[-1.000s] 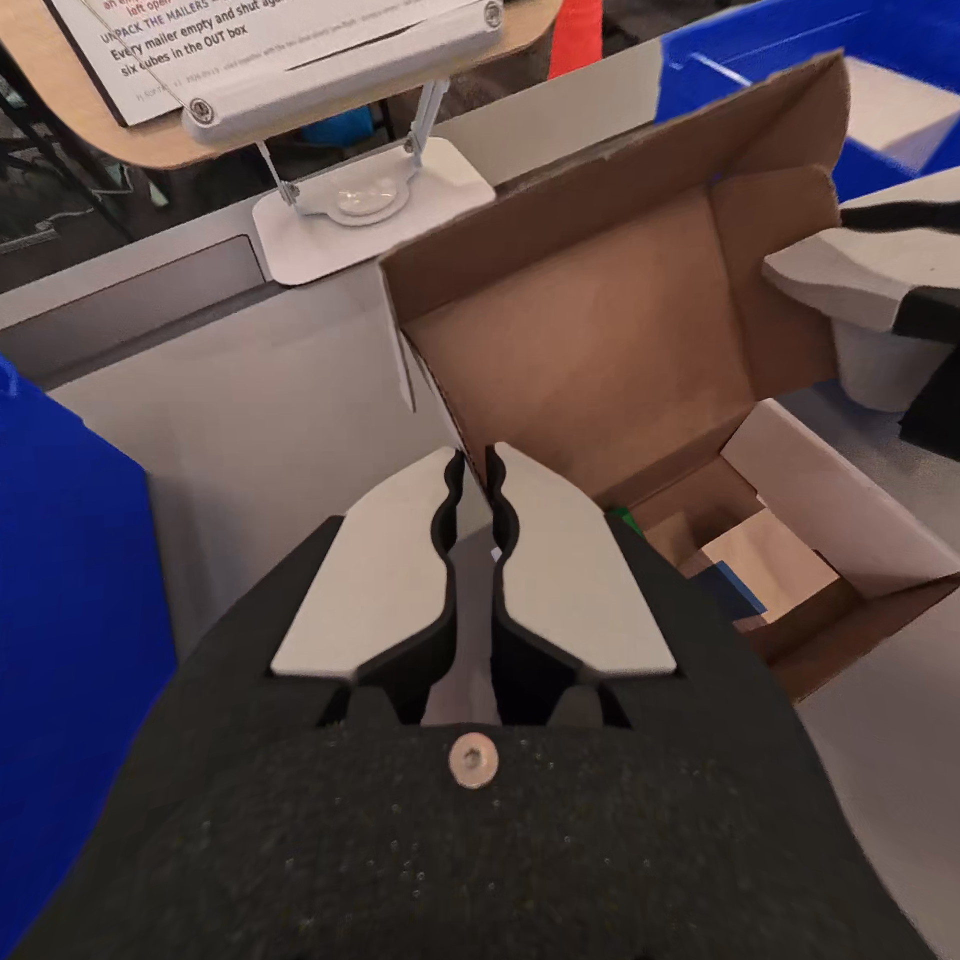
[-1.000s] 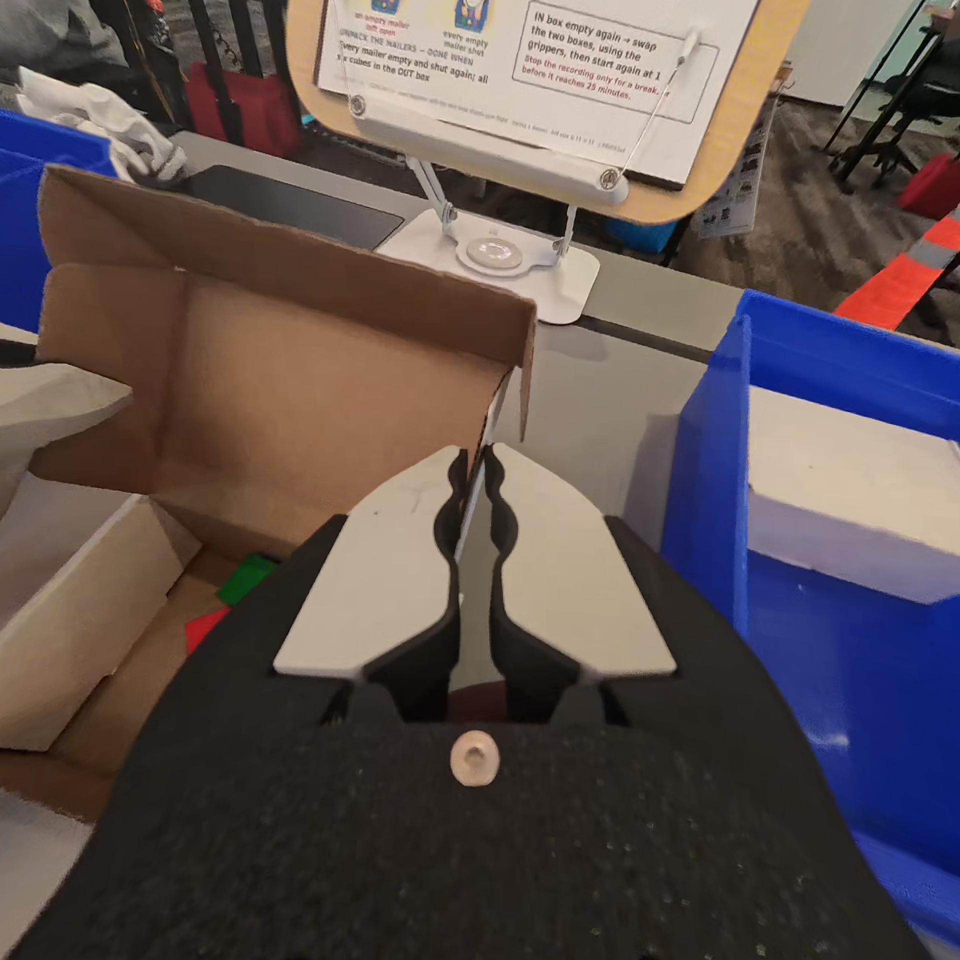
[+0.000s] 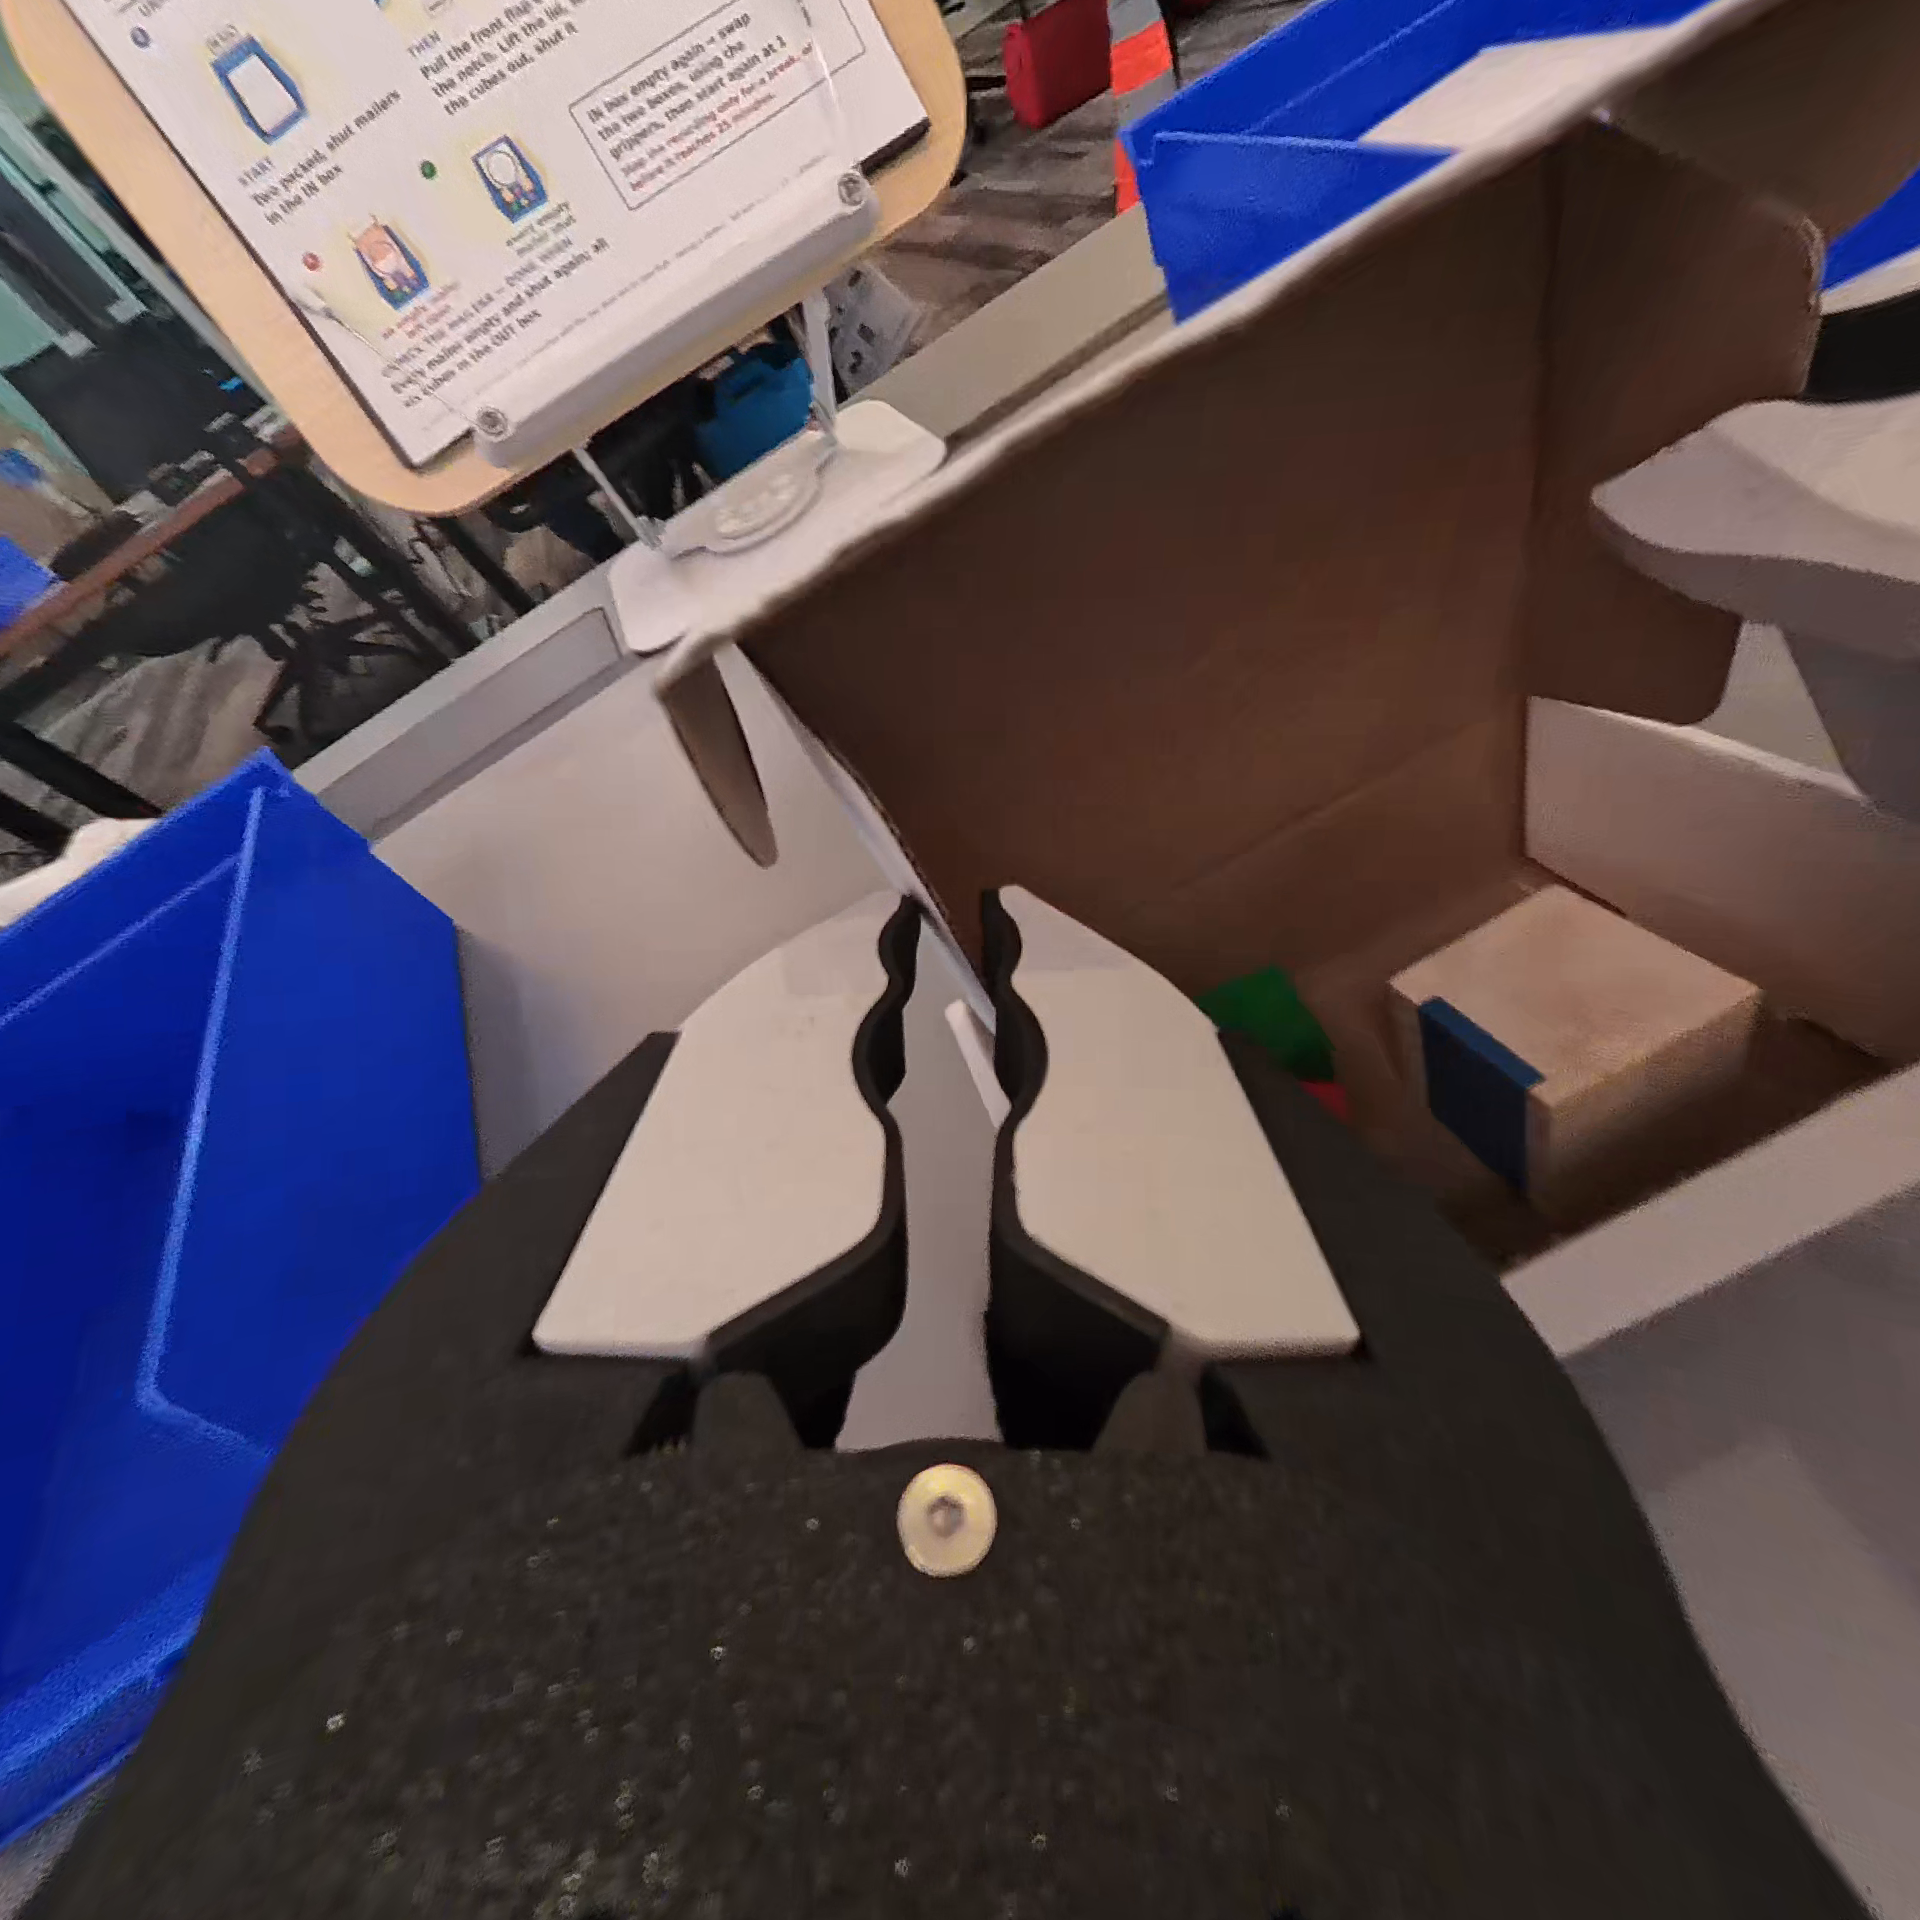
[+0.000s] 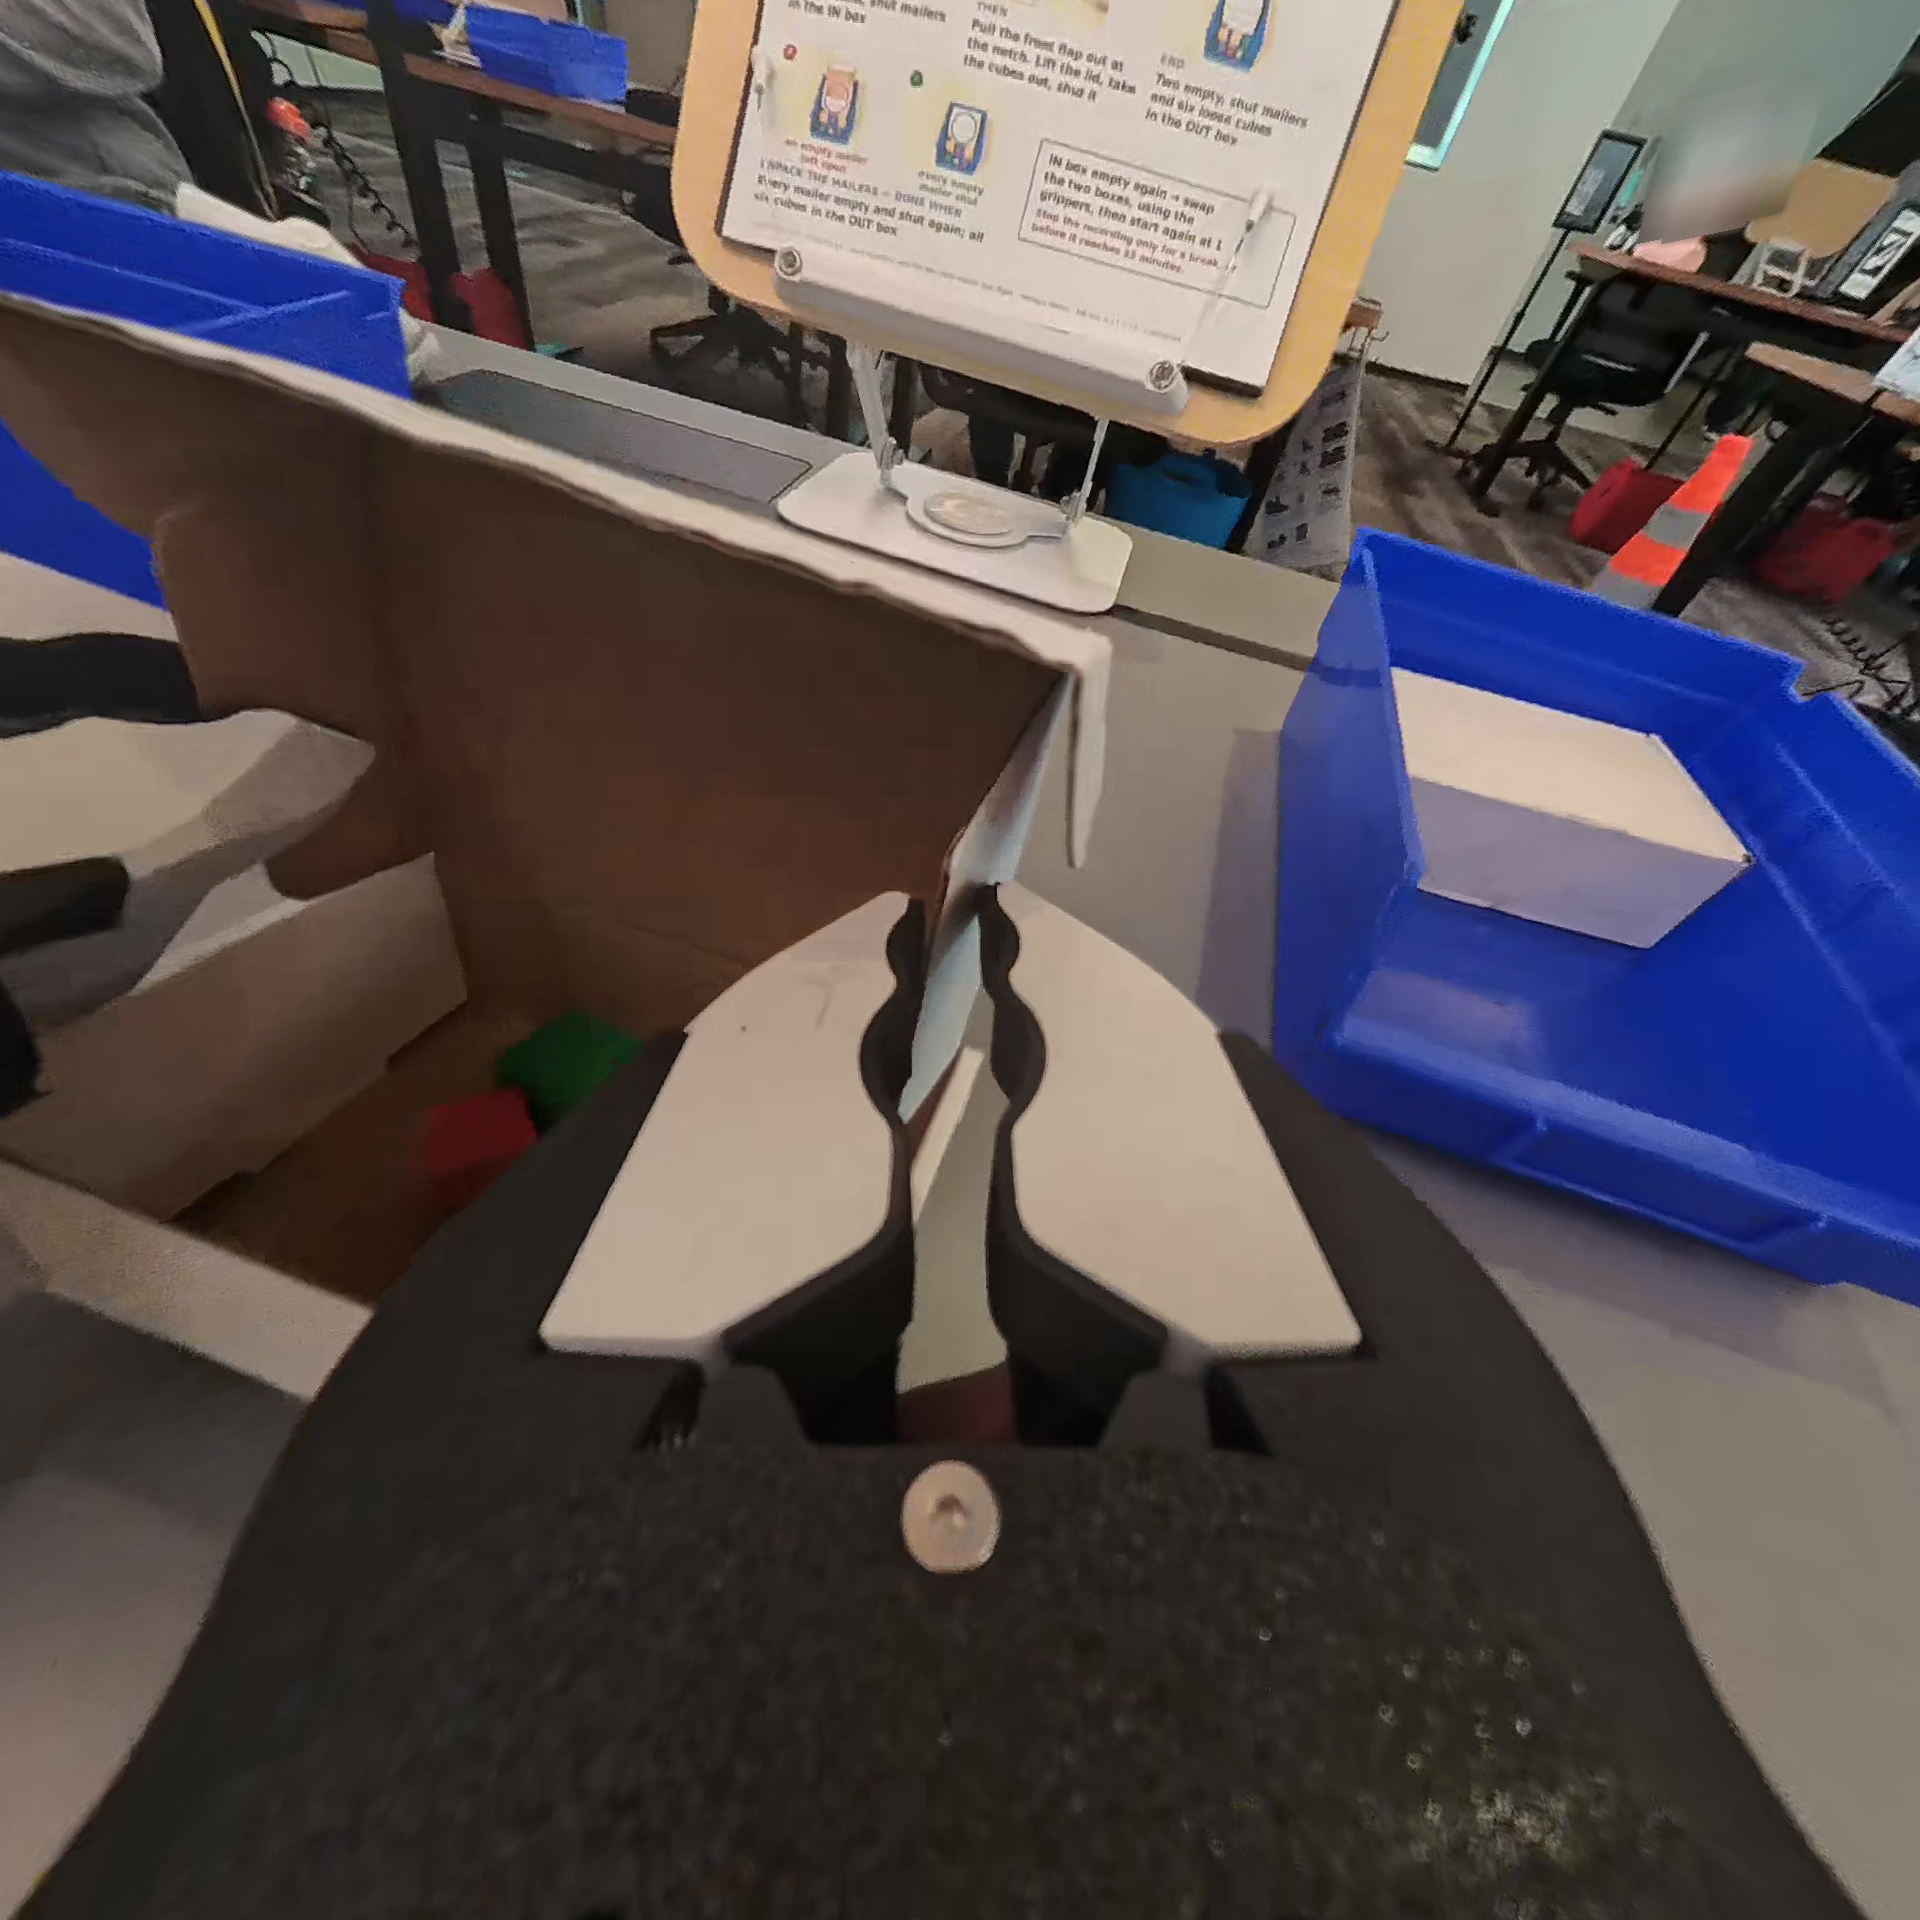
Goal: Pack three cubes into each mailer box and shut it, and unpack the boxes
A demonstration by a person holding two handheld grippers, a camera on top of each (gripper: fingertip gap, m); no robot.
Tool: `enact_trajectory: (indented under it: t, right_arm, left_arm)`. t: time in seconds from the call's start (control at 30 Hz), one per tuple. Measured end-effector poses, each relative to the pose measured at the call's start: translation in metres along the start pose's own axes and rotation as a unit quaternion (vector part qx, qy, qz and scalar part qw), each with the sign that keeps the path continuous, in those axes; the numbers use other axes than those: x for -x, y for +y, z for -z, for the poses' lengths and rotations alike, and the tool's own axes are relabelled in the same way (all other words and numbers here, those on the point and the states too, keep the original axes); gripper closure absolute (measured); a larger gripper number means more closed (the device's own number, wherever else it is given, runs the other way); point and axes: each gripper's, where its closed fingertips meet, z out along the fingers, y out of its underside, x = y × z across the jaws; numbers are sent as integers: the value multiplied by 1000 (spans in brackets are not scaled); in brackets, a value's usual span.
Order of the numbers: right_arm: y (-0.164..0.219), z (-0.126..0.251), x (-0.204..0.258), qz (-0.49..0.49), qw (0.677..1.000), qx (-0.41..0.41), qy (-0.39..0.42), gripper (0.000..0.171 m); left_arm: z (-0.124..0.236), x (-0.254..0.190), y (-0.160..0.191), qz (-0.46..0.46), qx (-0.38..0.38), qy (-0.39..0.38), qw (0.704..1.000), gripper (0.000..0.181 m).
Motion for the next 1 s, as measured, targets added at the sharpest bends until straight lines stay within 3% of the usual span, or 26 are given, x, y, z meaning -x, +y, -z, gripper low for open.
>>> enact_trajectory:
  t: [0.2,0.43,0.63,0.73,0.8,0.9,1.0]
  right_arm:
    - [19,23,12,23,999,21,-20,160]
    - [40,20,23,9,997,66,-50,163]
    - [33,-20,24,15,994,78,-73,164]
    - [37,-32,25,1,991,78,-109,151]
    - [45,-23,22,-3,989,77,-123,143]
    - [48,-5,5,18,994,44,-103,143]
    - [24,4,6,19,992,-15,-123,143]
  left_arm:
    - [18,-13,14,25,33,39,998,169]
    - [34,-32,43,57,83,81,992,168]
    - [6,-10,44,76,96,71,990,167]
    - [2,-4,48,106,95,87,986,161]
    - [12,-2,54,114,92,87,985,145]
    - [27,8,54,95,74,62,991,141]
    - [30,12,37,61,41,40,997,133]
